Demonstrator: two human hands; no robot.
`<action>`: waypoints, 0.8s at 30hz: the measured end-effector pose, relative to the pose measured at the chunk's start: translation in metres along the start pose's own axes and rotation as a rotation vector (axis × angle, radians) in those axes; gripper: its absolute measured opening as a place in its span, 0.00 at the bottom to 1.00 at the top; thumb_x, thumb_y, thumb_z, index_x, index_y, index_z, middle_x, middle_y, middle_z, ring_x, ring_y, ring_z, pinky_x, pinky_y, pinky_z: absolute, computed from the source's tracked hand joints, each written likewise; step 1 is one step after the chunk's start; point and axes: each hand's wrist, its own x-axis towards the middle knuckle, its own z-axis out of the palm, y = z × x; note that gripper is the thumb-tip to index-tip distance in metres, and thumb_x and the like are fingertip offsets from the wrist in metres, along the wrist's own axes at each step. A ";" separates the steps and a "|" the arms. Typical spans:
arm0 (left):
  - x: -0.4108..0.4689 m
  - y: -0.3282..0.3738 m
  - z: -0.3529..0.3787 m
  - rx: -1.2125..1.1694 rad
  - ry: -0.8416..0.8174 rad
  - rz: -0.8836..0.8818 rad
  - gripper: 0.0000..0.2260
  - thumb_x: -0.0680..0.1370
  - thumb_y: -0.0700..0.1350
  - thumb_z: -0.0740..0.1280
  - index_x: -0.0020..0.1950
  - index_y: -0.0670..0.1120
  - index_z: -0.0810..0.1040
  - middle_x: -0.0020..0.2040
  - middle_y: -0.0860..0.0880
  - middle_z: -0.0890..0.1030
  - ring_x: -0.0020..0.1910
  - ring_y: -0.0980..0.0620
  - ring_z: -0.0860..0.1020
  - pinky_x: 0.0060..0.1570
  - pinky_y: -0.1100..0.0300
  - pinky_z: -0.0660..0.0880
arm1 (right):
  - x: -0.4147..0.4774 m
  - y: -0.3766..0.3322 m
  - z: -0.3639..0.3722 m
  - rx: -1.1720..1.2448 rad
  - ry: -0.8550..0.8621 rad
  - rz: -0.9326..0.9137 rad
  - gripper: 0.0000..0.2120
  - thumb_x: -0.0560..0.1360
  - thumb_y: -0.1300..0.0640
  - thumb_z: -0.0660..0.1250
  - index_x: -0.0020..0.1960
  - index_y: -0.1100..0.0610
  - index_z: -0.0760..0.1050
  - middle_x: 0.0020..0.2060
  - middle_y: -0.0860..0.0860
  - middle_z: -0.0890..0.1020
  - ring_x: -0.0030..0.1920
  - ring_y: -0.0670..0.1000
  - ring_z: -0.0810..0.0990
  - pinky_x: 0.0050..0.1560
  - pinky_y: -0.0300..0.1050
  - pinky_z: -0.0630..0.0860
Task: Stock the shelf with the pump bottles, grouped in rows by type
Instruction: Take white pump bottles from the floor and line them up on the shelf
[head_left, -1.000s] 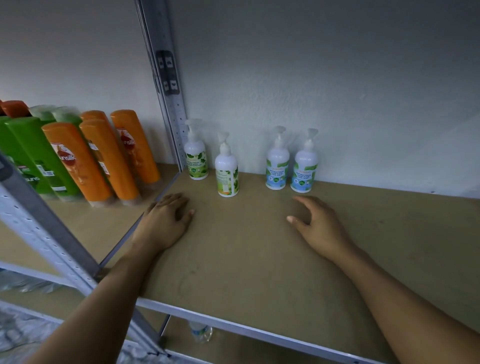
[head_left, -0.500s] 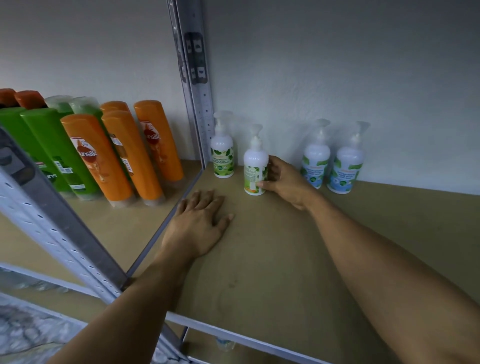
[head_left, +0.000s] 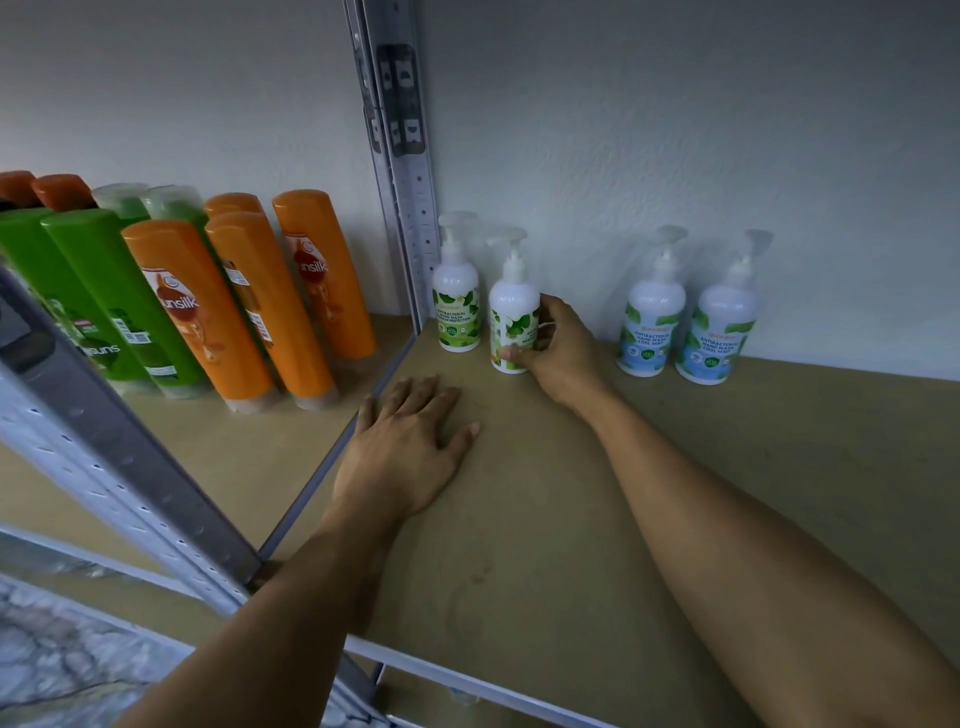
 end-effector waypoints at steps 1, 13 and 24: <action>0.001 0.000 0.000 -0.002 -0.002 -0.002 0.32 0.79 0.71 0.45 0.81 0.61 0.53 0.82 0.56 0.51 0.81 0.53 0.45 0.78 0.42 0.42 | 0.002 -0.001 0.001 0.002 0.002 0.001 0.34 0.67 0.58 0.81 0.69 0.54 0.72 0.59 0.52 0.79 0.56 0.51 0.80 0.58 0.46 0.77; 0.001 0.000 0.001 -0.012 0.022 -0.003 0.31 0.79 0.71 0.46 0.81 0.61 0.54 0.82 0.57 0.53 0.81 0.53 0.46 0.78 0.44 0.43 | 0.013 0.012 -0.006 0.051 -0.200 0.027 0.39 0.71 0.66 0.74 0.77 0.48 0.63 0.66 0.46 0.78 0.63 0.43 0.77 0.68 0.46 0.73; 0.002 -0.002 0.001 -0.017 0.019 0.016 0.31 0.79 0.71 0.47 0.81 0.61 0.55 0.82 0.56 0.53 0.81 0.53 0.46 0.78 0.46 0.42 | 0.009 0.007 0.013 -0.047 0.070 -0.013 0.36 0.65 0.58 0.81 0.69 0.53 0.70 0.59 0.49 0.81 0.56 0.50 0.81 0.58 0.48 0.78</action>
